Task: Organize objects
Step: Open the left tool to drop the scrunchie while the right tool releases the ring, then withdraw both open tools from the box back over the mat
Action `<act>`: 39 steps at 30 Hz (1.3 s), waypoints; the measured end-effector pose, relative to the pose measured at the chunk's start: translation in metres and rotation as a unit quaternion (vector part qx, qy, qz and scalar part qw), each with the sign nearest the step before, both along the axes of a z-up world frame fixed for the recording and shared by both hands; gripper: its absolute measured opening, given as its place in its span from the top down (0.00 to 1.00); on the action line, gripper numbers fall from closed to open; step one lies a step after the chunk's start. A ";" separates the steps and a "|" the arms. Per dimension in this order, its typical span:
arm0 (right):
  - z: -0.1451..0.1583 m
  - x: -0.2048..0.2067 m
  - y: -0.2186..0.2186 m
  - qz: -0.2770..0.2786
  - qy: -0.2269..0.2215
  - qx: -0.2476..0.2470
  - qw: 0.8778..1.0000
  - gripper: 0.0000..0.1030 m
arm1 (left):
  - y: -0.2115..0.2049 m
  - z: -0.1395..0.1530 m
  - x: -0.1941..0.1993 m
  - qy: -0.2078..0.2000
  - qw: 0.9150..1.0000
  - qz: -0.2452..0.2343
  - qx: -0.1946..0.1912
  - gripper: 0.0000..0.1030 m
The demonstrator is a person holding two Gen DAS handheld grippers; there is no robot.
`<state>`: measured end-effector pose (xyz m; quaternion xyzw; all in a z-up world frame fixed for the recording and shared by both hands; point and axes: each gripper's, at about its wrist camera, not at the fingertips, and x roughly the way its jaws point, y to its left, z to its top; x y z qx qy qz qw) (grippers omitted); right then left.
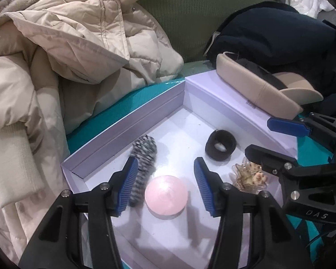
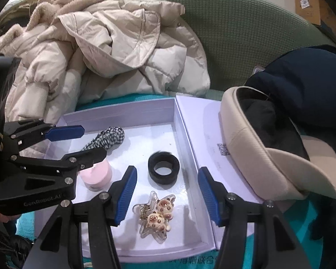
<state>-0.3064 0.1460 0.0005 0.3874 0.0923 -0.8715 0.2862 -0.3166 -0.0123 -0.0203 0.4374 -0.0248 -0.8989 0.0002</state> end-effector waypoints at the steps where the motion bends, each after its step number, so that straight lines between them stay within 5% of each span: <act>1: 0.003 0.002 0.002 -0.002 0.000 -0.002 1.000 0.45 | 0.000 0.003 0.003 0.002 1.000 0.001 0.002 0.51; 31: 0.053 0.109 0.048 -0.012 0.022 -0.009 1.000 0.45 | 0.035 0.081 0.136 0.055 0.998 0.007 -0.007 0.51; 39: 0.053 0.140 0.054 -0.011 0.022 -0.011 1.000 0.41 | 0.037 0.085 0.168 0.058 0.998 0.002 -0.008 0.42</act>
